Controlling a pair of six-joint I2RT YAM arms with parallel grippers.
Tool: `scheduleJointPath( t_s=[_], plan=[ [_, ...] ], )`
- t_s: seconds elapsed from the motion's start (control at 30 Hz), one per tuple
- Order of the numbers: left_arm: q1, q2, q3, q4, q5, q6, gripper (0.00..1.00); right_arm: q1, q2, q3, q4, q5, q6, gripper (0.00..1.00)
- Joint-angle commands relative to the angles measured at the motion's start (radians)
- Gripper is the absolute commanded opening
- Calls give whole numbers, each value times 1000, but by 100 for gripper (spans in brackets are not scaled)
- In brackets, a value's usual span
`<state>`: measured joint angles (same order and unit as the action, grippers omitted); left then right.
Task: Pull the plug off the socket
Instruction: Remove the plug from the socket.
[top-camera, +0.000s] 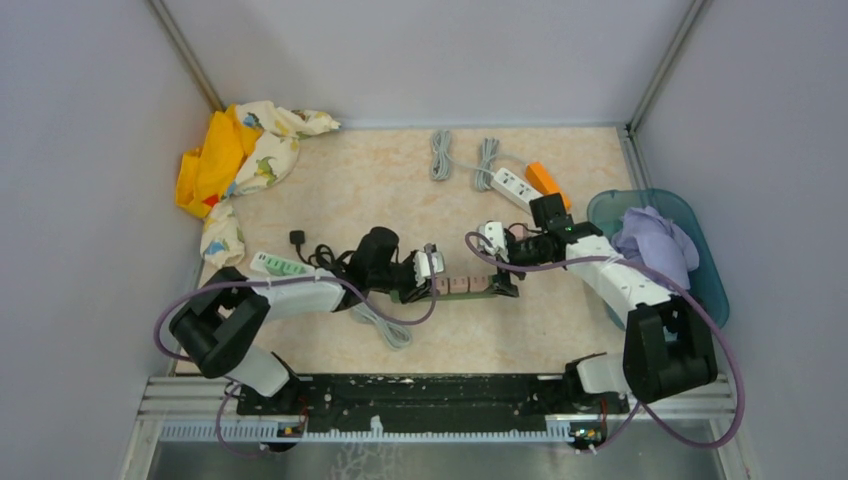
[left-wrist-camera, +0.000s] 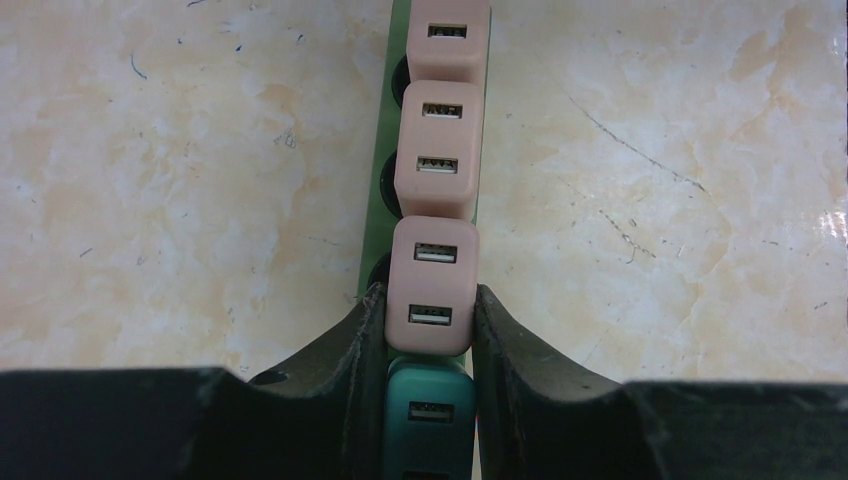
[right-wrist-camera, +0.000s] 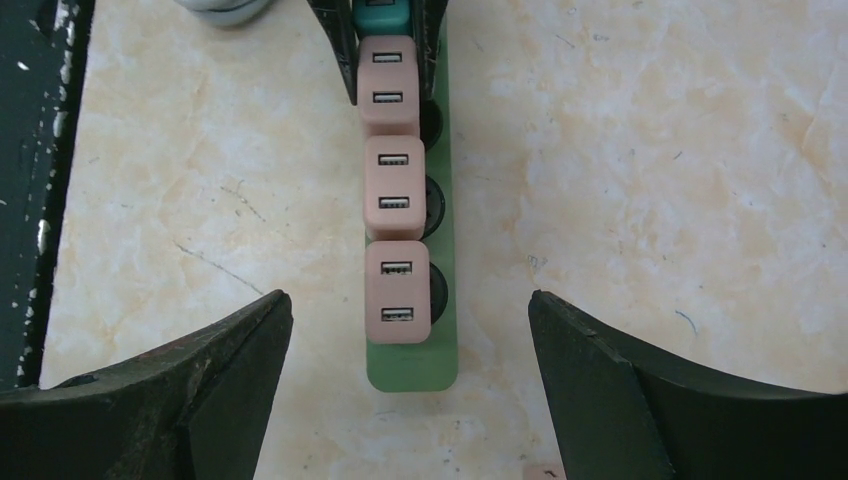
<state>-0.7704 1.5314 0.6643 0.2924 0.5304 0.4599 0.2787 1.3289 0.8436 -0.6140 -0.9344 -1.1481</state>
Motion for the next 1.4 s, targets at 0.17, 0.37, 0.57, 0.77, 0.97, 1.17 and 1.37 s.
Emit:
scheduleJointPath(
  t_s=[0.17, 0.37, 0.57, 0.77, 0.97, 1.17, 1.37],
  plan=[
    [-63, 7, 28, 102, -48, -100, 0, 2, 4, 48, -53, 0, -137, 89],
    [-74, 9, 32, 110, -84, -168, 28, 0, 6, 69, -83, 21, -137, 89],
    [-74, -70, -18, 168, -118, -182, 84, -2, 8, 72, -91, 16, -137, 89],
    [-61, -168, -97, 284, -130, -217, 100, -1, 9, 74, -96, 15, -139, 89],
    [-18, -192, -88, 213, -59, -229, 100, -1, 9, 77, -101, 25, -137, 89],
    [-22, -159, -3, 18, -84, -126, 95, -1, 15, 83, -105, 30, -137, 90],
    [-41, -58, 106, -101, -44, -48, 81, -1, 19, 84, -104, 35, -130, 89]
  ],
)
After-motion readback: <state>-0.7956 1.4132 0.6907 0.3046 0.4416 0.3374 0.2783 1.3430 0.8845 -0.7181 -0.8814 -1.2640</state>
